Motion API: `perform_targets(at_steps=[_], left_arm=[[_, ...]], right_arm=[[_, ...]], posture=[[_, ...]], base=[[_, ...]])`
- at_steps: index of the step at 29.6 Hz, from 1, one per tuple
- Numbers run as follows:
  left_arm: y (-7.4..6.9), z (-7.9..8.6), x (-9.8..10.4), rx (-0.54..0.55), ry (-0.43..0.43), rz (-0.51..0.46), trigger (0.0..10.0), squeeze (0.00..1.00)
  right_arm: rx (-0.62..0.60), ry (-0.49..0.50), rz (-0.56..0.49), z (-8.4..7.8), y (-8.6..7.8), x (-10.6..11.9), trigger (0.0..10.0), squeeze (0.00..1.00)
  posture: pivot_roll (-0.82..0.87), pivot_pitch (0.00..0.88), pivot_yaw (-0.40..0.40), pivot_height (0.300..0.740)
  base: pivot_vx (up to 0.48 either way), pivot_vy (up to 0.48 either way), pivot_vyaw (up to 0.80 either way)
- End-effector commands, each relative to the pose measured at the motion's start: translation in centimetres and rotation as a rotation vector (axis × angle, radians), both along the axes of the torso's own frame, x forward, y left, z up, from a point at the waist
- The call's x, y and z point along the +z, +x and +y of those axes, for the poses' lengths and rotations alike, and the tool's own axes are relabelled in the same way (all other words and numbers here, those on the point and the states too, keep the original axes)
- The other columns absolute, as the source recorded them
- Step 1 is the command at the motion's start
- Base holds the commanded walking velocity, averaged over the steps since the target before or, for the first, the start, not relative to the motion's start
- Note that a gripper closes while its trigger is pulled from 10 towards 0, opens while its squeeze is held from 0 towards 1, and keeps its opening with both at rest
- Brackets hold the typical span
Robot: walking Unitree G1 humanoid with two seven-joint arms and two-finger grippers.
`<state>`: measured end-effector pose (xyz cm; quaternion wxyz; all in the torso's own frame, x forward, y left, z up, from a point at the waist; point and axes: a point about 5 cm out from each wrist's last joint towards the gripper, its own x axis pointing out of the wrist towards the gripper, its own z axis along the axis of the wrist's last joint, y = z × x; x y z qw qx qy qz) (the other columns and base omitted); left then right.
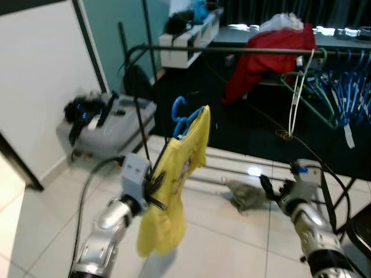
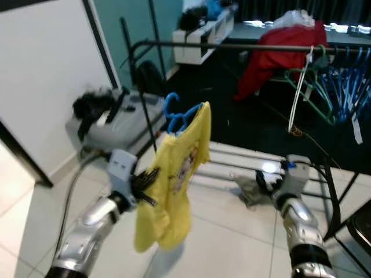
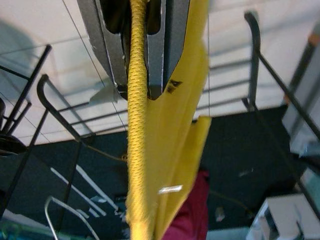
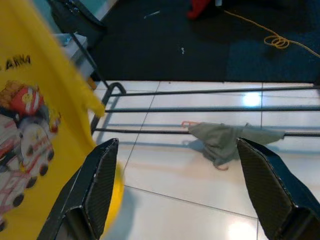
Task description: Hang hanger
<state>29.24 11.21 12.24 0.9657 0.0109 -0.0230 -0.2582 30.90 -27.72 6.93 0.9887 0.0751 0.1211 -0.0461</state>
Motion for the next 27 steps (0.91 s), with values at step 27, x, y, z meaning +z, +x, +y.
perform_targets(at_steps=[27], left_arm=[[1.9, -1.7, 0.5, 0.065, 0.029, -0.01, 10.0, 0.0]], right_arm=[[0.014, 0.021, -0.012, 1.0, 0.5, -0.3, 10.0, 0.0]], posture=[[-0.15, 0.0, 0.067, 0.74]], base=[[0.48, 0.0, 0.0]])
